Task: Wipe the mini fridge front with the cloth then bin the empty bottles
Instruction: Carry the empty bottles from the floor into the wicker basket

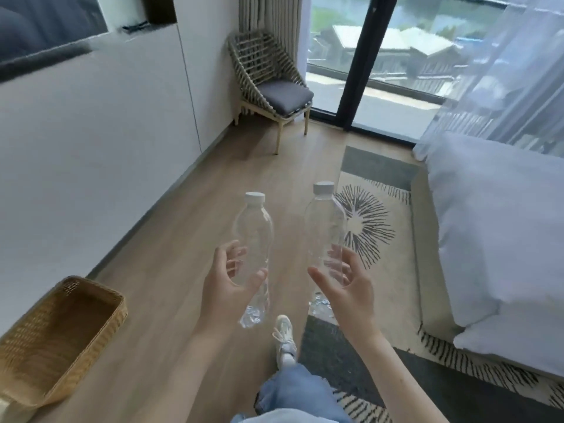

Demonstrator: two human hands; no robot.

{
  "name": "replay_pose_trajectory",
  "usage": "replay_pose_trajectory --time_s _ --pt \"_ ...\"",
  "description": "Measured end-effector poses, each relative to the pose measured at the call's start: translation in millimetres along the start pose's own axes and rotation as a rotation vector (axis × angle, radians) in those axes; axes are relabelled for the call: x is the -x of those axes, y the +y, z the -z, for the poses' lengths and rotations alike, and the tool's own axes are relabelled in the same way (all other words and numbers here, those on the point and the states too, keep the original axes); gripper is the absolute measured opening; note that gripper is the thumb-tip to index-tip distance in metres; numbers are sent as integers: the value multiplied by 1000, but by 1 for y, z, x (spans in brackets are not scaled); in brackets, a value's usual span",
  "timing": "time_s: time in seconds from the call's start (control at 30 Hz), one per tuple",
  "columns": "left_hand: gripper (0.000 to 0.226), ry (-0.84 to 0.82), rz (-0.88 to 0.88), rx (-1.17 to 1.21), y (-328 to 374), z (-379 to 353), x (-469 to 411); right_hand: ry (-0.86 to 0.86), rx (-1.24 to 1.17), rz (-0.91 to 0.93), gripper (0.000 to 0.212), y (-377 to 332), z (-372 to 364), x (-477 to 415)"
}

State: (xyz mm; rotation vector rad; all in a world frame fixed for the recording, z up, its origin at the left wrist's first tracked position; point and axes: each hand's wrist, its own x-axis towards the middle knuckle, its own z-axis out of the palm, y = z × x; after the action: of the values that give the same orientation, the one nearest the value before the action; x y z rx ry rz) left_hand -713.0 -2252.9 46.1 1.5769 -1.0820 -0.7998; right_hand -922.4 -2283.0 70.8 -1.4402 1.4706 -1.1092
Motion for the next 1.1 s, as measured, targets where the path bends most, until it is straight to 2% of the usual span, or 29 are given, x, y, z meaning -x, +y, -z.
replay_pose_trajectory --time_s 0.27,0.47,0.73,0.9,1.1 --pt "56 433 166 -2 -5 36 -141 -414 -27 98 51 -26 -134 -203" --pt "61 820 227 9 -17 89 -185 -798 13 148 52 -61 -255 -283" --pt "62 1190 463 115 -76 155 -154 -1213 61 147 46 -73 -399 -248" --pt "63 1284 565 101 -118 226 -133 -1335 60 147 40 -80 -489 -198" --pt "67 1298 649 70 -160 333 -120 -1392 75 71 33 -92 -604 -141"
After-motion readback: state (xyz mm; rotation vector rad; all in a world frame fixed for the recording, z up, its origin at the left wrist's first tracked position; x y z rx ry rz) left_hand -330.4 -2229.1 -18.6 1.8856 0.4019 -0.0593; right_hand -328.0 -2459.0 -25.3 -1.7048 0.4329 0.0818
